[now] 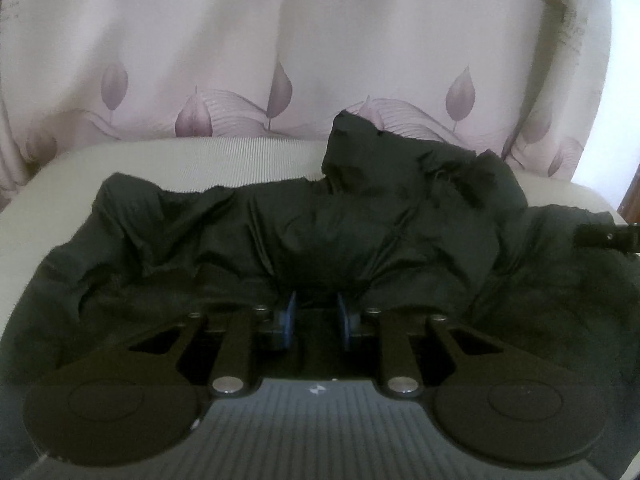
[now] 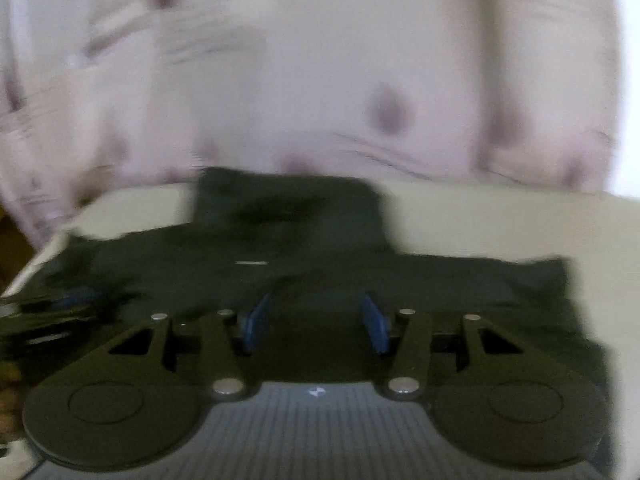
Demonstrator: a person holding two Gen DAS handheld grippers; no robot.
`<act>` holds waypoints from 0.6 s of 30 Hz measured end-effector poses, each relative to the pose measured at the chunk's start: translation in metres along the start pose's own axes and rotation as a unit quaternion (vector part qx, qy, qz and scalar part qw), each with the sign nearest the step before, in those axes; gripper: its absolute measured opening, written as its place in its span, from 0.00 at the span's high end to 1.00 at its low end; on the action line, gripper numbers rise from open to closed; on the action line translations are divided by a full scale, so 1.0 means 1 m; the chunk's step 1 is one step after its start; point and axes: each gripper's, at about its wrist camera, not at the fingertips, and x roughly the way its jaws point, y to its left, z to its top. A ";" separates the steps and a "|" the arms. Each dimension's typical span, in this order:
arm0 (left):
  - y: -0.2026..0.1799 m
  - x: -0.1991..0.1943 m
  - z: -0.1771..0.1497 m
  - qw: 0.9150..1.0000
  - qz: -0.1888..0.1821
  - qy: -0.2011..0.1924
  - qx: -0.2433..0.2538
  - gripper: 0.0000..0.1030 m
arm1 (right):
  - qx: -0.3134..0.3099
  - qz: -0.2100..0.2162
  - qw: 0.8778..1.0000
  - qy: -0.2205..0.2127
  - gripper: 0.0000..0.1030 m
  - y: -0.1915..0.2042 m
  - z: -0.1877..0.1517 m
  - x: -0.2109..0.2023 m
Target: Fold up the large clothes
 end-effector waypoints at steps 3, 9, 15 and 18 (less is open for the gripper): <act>0.001 0.004 0.002 1.000 0.000 0.005 -0.006 0.75 | 0.022 -0.026 0.999 0.029 0.51 -0.037 -0.009 0.016; 0.004 0.009 0.002 1.000 -0.005 0.011 -0.020 0.75 | 0.061 -0.007 0.997 0.046 0.51 -0.060 -0.024 0.035; 0.003 0.005 0.003 1.000 0.002 0.004 -0.013 0.73 | 0.064 -0.015 0.997 0.048 0.49 -0.064 -0.017 0.027; 0.002 -0.013 0.006 1.000 0.012 -0.017 0.001 0.72 | 0.035 -0.003 0.999 -0.026 0.46 -0.039 -0.014 -0.013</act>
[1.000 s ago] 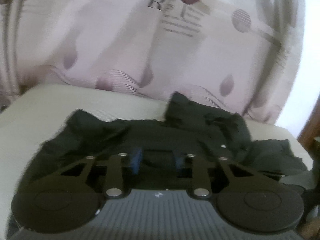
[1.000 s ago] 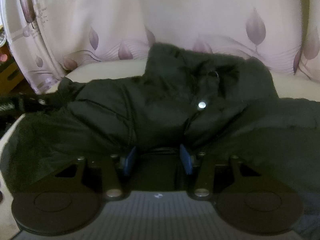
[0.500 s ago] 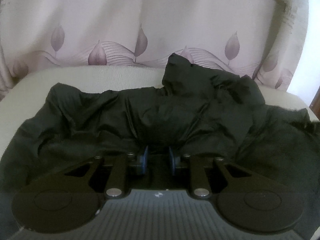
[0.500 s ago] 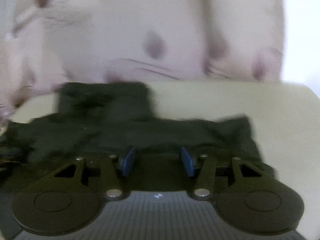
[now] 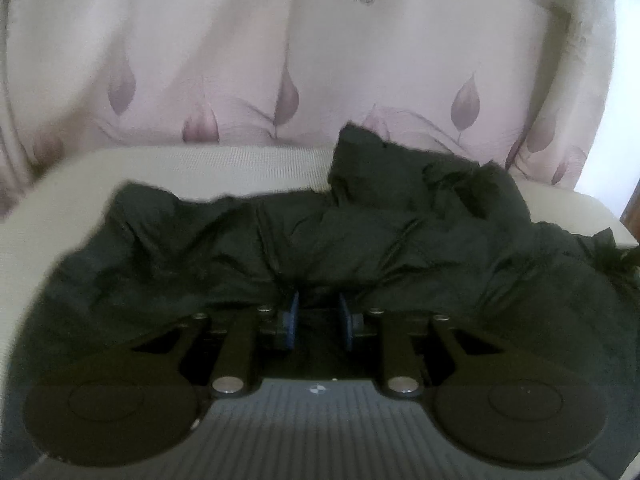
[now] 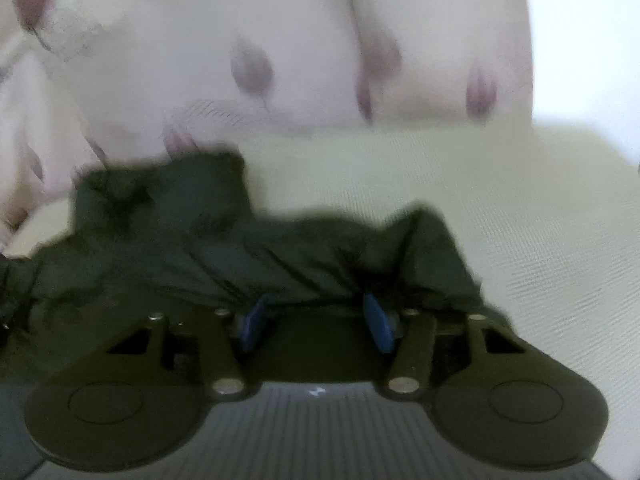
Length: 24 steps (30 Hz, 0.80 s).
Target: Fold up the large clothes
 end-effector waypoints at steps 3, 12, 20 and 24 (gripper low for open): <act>0.017 -0.023 0.006 0.999 0.019 -0.035 -0.023 0.53 | -0.063 0.042 0.997 -0.016 0.46 0.041 -0.005 -0.022; 0.076 -0.015 -0.003 0.997 0.051 0.019 -0.053 0.63 | -0.122 0.048 0.991 0.030 0.45 0.101 -0.031 0.015; 0.105 -0.001 -0.014 0.993 0.014 0.041 -0.113 0.69 | -0.134 0.034 0.989 0.057 0.44 0.107 -0.042 0.032; 0.116 -0.029 -0.004 0.997 -0.003 0.008 -0.079 0.62 | -0.109 0.060 0.992 0.035 0.42 0.102 -0.028 0.005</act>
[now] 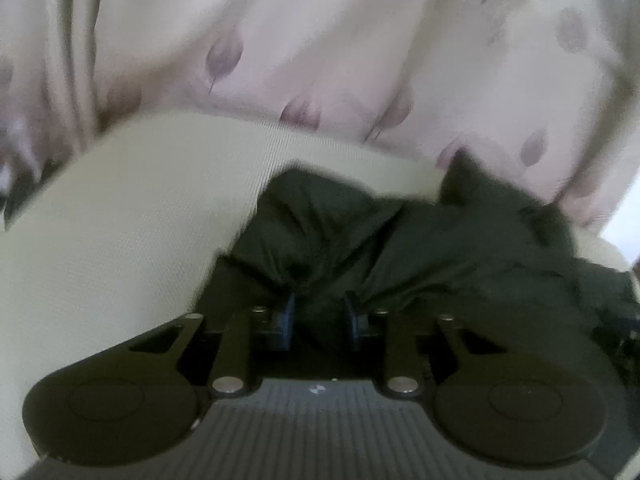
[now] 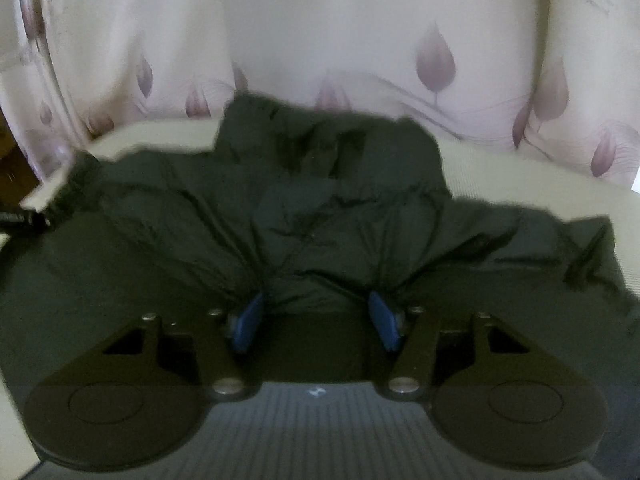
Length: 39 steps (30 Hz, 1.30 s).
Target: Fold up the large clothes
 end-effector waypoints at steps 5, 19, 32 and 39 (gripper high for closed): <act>0.038 -0.031 0.017 0.999 -0.007 -0.037 0.014 0.06 | -0.009 0.042 0.997 -0.071 0.25 0.004 -0.002 -0.043; 0.073 0.053 0.014 0.977 -0.179 0.114 0.017 0.25 | -0.071 0.092 0.991 -0.068 0.25 0.027 -0.011 -0.040; 0.085 0.081 0.011 0.952 -0.287 0.111 -0.014 0.70 | -0.118 0.108 0.985 -0.057 0.19 0.038 -0.016 -0.014; 0.092 0.057 0.001 0.944 -0.312 0.110 -0.006 0.77 | -0.127 0.118 0.982 -0.074 0.19 0.033 -0.018 -0.022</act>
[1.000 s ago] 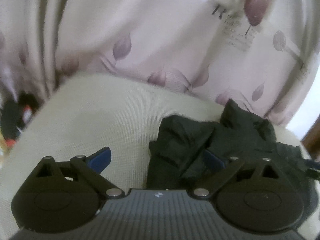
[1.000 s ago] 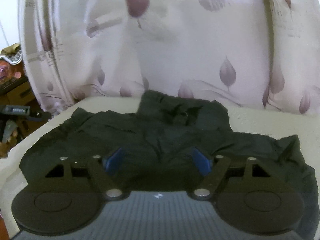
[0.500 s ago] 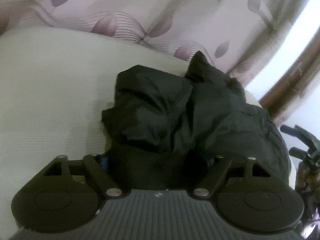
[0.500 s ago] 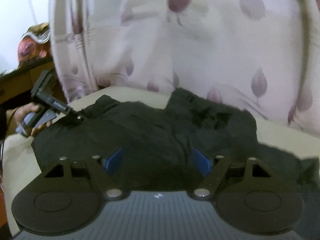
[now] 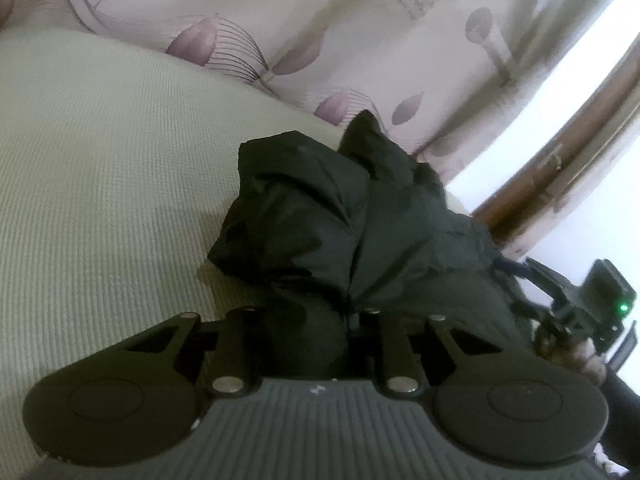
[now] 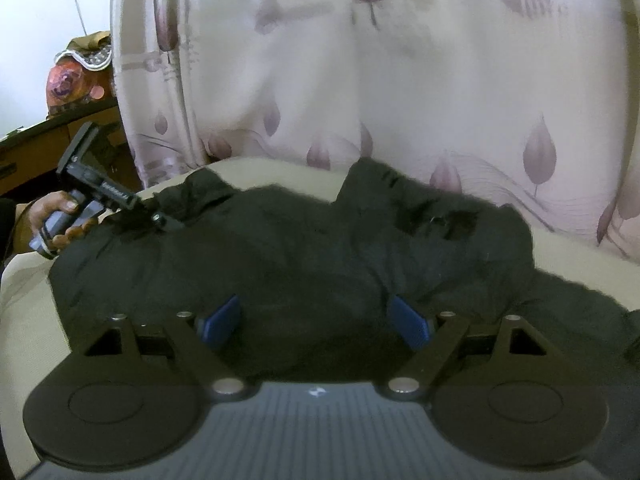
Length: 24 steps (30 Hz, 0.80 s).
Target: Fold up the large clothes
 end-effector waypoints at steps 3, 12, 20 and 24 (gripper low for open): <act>0.002 -0.004 -0.007 1.000 -0.009 0.002 0.002 0.77 | -0.012 0.012 1.000 -0.013 0.19 0.000 0.004 -0.010; -0.011 0.006 -0.021 0.999 -0.028 0.013 0.022 0.18 | -0.077 0.006 0.997 -0.005 0.72 0.012 0.000 -0.025; -0.009 0.007 -0.037 0.999 0.006 -0.043 -0.013 0.72 | -0.095 -0.006 0.995 0.037 0.81 0.019 0.006 0.005; -0.024 -0.004 -0.044 0.997 0.017 -0.069 -0.033 0.81 | 0.020 0.026 0.995 0.092 0.84 -0.008 -0.012 0.048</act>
